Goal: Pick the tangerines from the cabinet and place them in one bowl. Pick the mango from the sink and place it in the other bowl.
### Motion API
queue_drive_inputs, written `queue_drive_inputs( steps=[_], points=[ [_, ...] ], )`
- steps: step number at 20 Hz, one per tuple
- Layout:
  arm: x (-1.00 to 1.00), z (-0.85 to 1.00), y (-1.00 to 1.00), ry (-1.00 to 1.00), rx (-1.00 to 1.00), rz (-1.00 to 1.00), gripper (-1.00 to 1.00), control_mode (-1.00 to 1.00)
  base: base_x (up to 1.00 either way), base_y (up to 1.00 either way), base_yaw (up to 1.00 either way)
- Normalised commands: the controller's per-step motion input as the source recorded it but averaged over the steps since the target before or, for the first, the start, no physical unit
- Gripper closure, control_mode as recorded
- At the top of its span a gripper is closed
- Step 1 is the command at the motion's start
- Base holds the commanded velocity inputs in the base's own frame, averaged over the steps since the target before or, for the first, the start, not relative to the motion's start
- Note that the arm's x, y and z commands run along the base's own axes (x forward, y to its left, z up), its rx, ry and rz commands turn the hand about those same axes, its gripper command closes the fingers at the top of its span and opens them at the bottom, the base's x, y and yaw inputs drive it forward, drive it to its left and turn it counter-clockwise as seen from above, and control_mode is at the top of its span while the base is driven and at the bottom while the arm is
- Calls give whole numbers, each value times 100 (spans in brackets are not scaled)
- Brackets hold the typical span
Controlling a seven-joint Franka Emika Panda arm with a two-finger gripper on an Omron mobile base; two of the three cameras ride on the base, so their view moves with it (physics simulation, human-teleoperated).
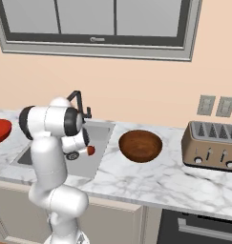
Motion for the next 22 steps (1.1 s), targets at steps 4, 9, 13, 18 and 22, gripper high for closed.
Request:
queue_drive_inputs(
  steps=[4, 9, 13, 18, 22],
  points=[
    [31, -30, 0, 0, 0, -2, -100, -100, 0, 0, 0],
    [25, -32, 0, 0, 0, -2, -100, -100, 0, 0, 0],
    [23, -41, 0, 0, 0, -2, -100, -100, 0, 0, 0],
    [21, -32, 0, -1, 0, -1, 100, -100, 0, 0, 0],
    [-9, 24, -29, -1, 3, -2, 100, -100, 0, 0, 0]
  ],
)
